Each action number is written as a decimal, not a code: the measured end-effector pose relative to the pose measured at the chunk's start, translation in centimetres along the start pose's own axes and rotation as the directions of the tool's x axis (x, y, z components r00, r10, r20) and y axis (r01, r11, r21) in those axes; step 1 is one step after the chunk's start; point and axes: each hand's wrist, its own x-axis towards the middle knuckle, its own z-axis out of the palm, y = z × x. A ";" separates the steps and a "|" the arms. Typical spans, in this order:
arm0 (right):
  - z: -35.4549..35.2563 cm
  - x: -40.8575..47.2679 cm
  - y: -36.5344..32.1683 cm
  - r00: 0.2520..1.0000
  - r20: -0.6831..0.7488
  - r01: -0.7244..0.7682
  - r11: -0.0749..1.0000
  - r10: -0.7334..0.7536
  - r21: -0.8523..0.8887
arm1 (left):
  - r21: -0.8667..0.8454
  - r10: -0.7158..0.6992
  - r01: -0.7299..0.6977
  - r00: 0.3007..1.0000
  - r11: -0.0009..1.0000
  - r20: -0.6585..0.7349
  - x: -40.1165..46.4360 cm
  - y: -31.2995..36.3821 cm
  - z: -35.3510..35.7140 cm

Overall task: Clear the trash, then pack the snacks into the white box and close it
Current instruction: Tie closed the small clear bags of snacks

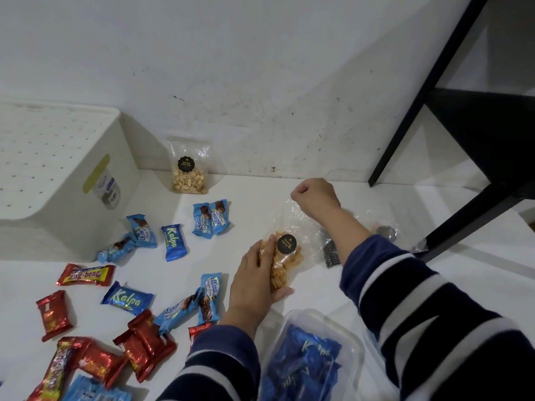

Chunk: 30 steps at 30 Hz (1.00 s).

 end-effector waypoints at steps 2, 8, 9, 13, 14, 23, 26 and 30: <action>0.0 0.1 0.5 1.000 0.003 0.010 1.000 -0.010 0.028 | -0.004 -0.001 0.001 1.000 1.000 0.004 0.0 0.0 0.0; -3.3 -1.3 2.3 0.991 0.136 0.000 0.996 0.013 -0.092 | -0.032 -0.028 0.028 1.000 0.999 0.007 -0.1 0.3 -0.3; -3.9 -1.7 2.8 0.989 0.148 -0.011 0.992 0.030 -0.129 | -0.041 -0.033 0.033 0.999 0.999 0.007 -0.2 0.4 -0.4; -4.8 -2.7 4.9 0.992 0.120 -0.025 0.993 0.039 -0.116 | -0.065 -0.056 0.057 0.998 0.996 0.014 -0.3 0.7 -0.6; -4.7 -2.8 5.2 0.994 0.104 -0.023 0.995 0.033 -0.094 | -0.067 -0.063 0.064 0.998 0.996 0.015 -0.3 0.8 -0.6; -2.7 -4.5 5.2 0.998 -0.025 0.049 0.999 -0.049 -0.020 | -0.327 -0.230 0.199 0.971 0.924 -0.058 1.1 3.0 -3.6; -2.4 -5.9 4.7 0.989 -0.034 0.144 0.989 -0.144 -0.020 | -0.384 -0.320 0.227 0.927 0.895 -0.197 3.1 5.9 -5.8; -2.0 -7.5 4.5 0.975 -0.032 0.218 0.975 -0.219 -0.029 | -0.668 -0.393 0.303 0.920 0.680 0.017 5.4 7.8 -7.0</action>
